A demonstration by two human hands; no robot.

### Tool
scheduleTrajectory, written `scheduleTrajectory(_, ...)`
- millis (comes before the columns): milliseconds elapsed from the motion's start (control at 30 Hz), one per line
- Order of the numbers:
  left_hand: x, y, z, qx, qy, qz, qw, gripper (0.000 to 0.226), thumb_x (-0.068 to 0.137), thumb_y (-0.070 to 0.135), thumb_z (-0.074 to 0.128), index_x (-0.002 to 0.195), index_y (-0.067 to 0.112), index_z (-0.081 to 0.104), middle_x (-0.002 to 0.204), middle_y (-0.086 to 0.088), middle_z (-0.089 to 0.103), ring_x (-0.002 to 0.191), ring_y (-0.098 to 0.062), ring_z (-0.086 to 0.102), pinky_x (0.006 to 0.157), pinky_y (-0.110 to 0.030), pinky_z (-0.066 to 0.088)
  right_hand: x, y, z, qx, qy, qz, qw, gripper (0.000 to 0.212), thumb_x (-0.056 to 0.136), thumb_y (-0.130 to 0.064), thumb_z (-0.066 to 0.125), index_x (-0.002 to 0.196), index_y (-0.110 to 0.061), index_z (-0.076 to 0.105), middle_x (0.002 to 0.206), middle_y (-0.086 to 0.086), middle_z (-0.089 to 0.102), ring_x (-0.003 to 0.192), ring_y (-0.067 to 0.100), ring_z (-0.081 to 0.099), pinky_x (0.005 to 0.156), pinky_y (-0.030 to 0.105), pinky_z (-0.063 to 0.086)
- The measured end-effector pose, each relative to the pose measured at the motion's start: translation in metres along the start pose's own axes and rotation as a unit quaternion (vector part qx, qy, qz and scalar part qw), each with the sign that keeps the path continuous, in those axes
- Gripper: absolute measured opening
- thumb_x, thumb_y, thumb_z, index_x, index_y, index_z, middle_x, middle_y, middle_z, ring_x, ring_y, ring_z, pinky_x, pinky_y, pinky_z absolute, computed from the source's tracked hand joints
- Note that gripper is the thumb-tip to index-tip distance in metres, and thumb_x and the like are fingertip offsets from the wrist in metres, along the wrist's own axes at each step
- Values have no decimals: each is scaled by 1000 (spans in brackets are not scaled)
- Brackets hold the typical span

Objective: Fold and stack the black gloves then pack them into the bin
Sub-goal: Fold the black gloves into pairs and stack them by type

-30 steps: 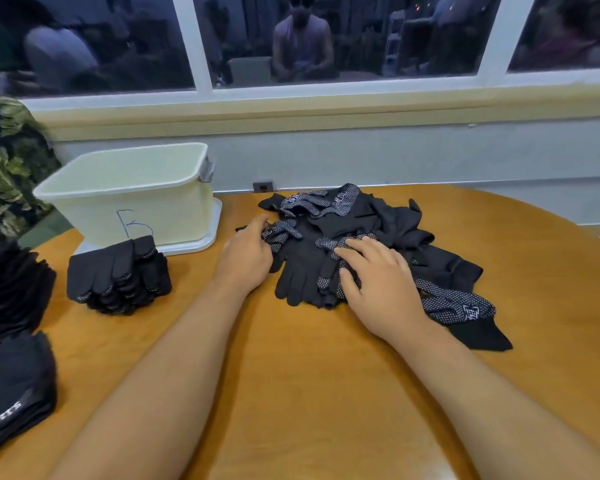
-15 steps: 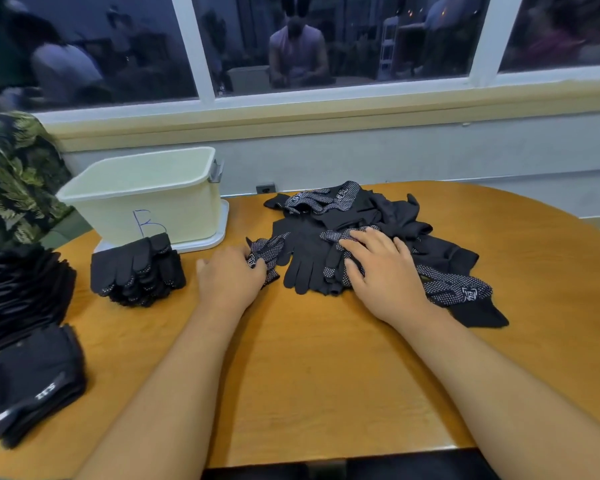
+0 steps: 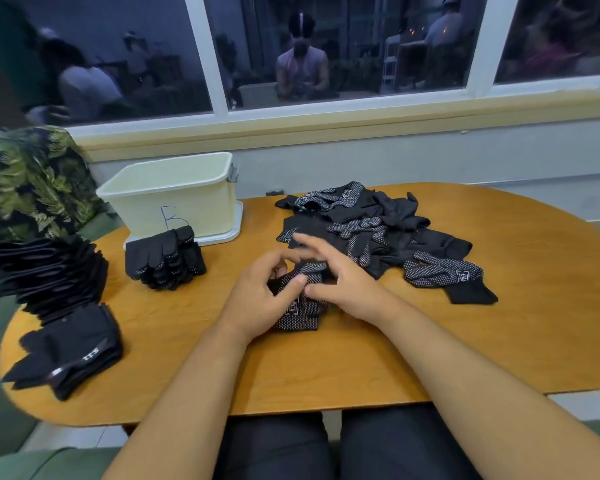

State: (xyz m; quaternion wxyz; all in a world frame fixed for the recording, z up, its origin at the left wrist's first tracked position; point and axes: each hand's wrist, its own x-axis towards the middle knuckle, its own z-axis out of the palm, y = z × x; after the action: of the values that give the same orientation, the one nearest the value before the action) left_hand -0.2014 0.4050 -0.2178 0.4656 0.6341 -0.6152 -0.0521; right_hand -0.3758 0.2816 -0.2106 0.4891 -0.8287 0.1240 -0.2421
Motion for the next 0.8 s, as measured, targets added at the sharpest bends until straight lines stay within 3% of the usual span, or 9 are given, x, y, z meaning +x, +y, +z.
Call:
scheduleTrajectory(100, 2, 0, -1, -50, 34, -23, 998, 16, 98, 39, 57, 108, 28, 63, 88, -5, 61, 83, -21, 58, 76, -36, 46, -4, 1, 2, 7, -23, 34, 999, 73, 91, -14, 85, 153, -35, 52, 141, -13, 67, 130, 4, 64, 112, 30, 49)
scheduleTrajectory(233, 2, -8, -5, -67, 26, -92, 993, 16, 95, 28, 53, 99, 26, 68, 90, 5, 66, 86, -20, 61, 75, -41, 47, -8, 6, 5, 33, -11, 44, 998, 63, 90, -10, 86, 144, -30, 60, 125, -6, 77, 118, 11, 73, 105, 35, 57)
scheduleTrajectory(367, 2, -16, -10, -27, -19, -166, 986, 19, 85, 32, 57, 93, 22, 71, 86, 2, 72, 86, -23, 67, 77, -47, 54, -9, 8, -1, 22, 63, 74, 995, 64, 89, -17, 88, 143, -35, 60, 107, -2, 81, 94, 8, 78, 85, 21, 58)
scheduleTrajectory(467, 4, -25, -6, 23, 3, -200, 980, 8, 91, 27, 64, 91, 26, 71, 81, 5, 71, 81, -19, 67, 72, -43, 54, -8, 10, -4, 54, 123, 110, 985, 63, 89, -16, 88, 141, -40, 61, 123, -4, 72, 75, 19, 76, 74, 35, 65)
scheduleTrajectory(600, 6, -32, -2, 131, 57, -231, 962, 10, 95, 29, 67, 101, 36, 65, 86, 12, 65, 79, -11, 63, 63, -32, 45, -5, 16, -7, 125, 168, 127, 969, 69, 92, -3, 82, 148, -33, 55, 131, 1, 65, 78, 22, 74, 70, 35, 65)
scheduleTrajectory(700, 4, -39, -1, 184, 61, -217, 957, 19, 93, 27, 69, 109, 32, 62, 95, 14, 59, 93, -14, 60, 77, -38, 52, -6, 20, -8, 104, 188, 112, 970, 69, 91, -4, 82, 149, -31, 55, 134, -4, 61, 76, 17, 67, 75, 36, 66)
scheduleTrajectory(800, 4, -40, -2, 222, 55, -191, 955, 23, 94, 25, 68, 115, 32, 62, 108, 15, 55, 111, -16, 51, 96, -43, 48, -8, 22, -11, 25, 214, 96, 972, 63, 92, -8, 80, 145, -33, 56, 133, -10, 59, 84, 10, 74, 77, 26, 60)
